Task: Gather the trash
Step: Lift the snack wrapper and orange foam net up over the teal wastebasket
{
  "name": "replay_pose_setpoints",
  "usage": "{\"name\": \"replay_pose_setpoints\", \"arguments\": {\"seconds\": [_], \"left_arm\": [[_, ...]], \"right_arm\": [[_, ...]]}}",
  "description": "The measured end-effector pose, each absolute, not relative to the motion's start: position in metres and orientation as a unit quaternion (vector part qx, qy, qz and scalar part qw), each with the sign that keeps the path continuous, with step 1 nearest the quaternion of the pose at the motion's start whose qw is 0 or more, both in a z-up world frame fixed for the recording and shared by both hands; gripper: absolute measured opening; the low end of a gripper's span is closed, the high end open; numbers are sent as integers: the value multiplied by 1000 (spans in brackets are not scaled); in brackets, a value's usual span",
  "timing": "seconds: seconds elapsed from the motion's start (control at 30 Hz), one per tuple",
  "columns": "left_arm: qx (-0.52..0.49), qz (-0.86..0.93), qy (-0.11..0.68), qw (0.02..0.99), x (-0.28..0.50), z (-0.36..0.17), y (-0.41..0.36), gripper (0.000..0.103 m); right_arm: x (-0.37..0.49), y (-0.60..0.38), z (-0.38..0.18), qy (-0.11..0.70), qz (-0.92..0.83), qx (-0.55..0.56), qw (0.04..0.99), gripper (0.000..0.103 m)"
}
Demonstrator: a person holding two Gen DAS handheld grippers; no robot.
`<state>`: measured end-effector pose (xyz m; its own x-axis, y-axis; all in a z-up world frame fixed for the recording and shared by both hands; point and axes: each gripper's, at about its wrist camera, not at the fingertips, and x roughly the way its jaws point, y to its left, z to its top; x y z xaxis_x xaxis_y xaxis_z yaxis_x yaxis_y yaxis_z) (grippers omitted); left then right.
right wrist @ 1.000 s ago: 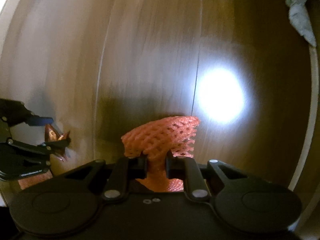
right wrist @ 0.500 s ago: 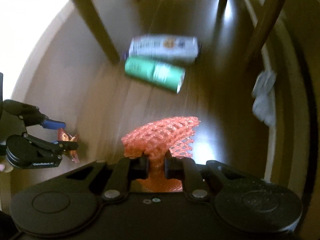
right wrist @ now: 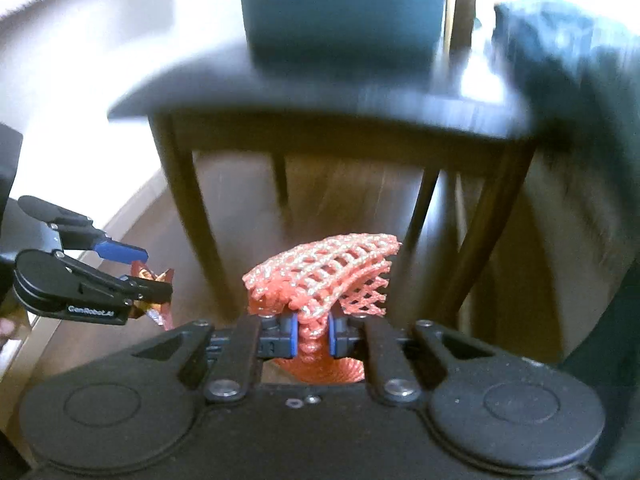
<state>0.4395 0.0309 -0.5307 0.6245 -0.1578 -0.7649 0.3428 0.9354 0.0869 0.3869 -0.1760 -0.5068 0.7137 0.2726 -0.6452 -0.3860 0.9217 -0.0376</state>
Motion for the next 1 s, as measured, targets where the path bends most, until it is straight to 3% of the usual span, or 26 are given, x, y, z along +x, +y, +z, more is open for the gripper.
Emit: {"name": "replay_pose_setpoints", "arguments": {"seconds": [0.4, 1.0], "left_arm": [[118, -120, 276, 946, 433, -383, 22, 45], [72, -73, 82, 991, 464, -159, 0, 45]], "right_arm": [[372, -194, -354, 144, 194, -119, 963, 12], [421, -191, -181, -27, 157, -115, 981, 12]]}}
